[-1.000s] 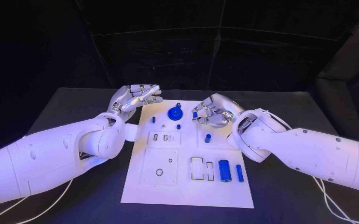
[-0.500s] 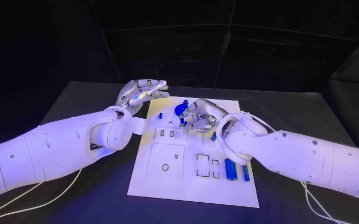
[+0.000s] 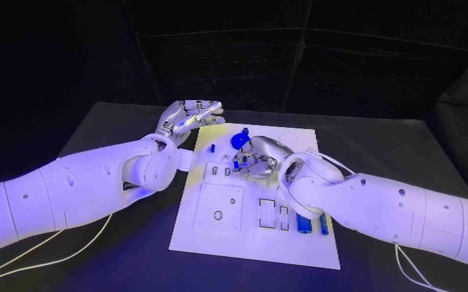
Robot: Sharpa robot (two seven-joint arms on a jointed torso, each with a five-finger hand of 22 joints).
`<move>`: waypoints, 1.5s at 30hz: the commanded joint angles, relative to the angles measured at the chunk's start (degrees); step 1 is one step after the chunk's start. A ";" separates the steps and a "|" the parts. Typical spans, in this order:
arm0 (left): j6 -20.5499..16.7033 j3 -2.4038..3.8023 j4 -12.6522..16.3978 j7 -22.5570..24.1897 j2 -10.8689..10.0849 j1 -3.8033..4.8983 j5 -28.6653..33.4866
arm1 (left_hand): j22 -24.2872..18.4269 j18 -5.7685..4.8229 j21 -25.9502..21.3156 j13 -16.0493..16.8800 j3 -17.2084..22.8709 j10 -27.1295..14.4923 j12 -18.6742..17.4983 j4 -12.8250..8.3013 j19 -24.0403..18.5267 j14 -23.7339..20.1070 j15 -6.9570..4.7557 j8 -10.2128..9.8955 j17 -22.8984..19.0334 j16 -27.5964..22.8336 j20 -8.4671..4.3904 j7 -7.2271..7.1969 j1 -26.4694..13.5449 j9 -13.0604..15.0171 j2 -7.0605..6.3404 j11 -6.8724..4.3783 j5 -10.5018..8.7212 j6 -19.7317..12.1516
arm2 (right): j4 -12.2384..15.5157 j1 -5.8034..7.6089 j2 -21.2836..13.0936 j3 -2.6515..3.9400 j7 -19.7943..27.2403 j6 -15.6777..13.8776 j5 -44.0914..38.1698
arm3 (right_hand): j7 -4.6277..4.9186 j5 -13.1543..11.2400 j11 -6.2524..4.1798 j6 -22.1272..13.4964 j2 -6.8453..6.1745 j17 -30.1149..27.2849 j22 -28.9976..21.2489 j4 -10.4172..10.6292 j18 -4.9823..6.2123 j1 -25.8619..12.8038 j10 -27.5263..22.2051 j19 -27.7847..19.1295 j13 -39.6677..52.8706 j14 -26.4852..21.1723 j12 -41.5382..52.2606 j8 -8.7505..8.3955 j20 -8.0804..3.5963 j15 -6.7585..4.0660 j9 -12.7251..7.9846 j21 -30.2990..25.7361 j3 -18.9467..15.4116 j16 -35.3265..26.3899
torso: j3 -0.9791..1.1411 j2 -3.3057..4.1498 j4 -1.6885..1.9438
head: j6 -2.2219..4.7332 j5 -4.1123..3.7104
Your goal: Assemble the parts on the task board
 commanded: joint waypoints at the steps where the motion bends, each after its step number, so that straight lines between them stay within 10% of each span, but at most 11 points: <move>1: 0.95 0.05 -0.05 0.19 0.10 0.12 -0.07 | -0.08 0.40 -0.24 -0.02 -0.07 0.48 -0.26 -0.36 0.49 0.34 0.09 -0.36 0.04 -0.16 -0.05 -0.04 -0.07 0.01 0.57 0.08 0.11 0.57 | -0.07 -0.11 0.27 -0.01 -0.26 1.26 -1.50 | -0.41 0.25 0.02 0.87 0.06 3.07 -0.08 0.09 -0.44 -0.56 -0.16 0.00 0.09 3.70 -0.12 0.22 -0.16 -0.07 0.14 0.16 0.44 -0.30 | -0.02 -0.02 -0.03 | 0.00 -0.01; 45: 1.29 0.05 0.05 -0.28 -0.06 0.12 -0.07 | -0.12 0.39 -0.28 -0.03 -0.13 0.55 -0.29 -0.43 0.47 0.29 0.10 -0.38 0.03 -0.24 -0.06 -0.01 -0.10 0.01 0.54 0.09 0.11 0.63 | -1.71 -0.89 1.59 -0.03 -1.78 4.80 -3.43 | 0.32 -0.52 0.58 -0.62 -2.10 3.09 -0.36 -1.31 -0.40 -1.78 -0.80 -0.12 -0.53 3.71 -1.07 -1.25 0.20 0.37 -0.33 -0.04 1.64 -0.38 | 0.05 -0.01 -0.07 | -0.60 -0.26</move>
